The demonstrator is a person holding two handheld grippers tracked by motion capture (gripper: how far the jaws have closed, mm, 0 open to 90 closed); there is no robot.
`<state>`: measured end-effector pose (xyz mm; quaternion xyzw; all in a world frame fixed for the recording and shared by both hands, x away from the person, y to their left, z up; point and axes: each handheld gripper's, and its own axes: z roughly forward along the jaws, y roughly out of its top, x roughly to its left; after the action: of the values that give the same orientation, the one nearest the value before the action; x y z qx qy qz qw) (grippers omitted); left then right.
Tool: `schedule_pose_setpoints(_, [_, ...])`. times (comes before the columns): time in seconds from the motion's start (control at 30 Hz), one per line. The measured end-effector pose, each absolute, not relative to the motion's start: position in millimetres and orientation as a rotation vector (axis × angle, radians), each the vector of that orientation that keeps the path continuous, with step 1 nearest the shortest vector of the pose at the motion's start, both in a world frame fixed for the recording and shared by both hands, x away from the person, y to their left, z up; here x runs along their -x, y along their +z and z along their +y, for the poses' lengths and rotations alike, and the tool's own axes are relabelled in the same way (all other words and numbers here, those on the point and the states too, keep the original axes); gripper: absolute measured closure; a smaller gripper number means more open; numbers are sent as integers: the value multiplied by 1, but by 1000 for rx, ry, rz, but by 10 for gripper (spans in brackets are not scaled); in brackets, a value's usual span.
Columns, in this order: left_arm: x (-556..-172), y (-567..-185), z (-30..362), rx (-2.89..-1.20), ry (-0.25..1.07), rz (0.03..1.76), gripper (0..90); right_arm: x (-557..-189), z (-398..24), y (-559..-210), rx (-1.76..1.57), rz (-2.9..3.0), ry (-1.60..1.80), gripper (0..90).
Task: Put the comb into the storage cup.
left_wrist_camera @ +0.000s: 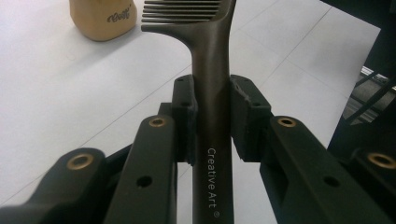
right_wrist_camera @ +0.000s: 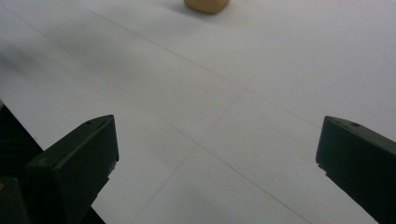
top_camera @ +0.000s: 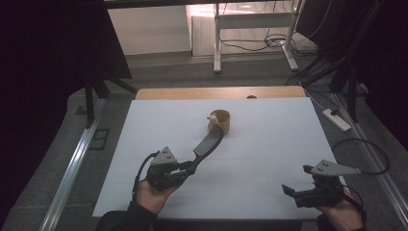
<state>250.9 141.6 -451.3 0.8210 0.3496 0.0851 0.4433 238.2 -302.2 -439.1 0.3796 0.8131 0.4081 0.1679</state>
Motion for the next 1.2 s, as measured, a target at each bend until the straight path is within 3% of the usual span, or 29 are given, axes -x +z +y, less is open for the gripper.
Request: schedule_pose_setpoints(1.2, [-257, -454, 120, -2078, 198, 774, 719, -278, -279, -418, -1136, 2418, 1327, 0])
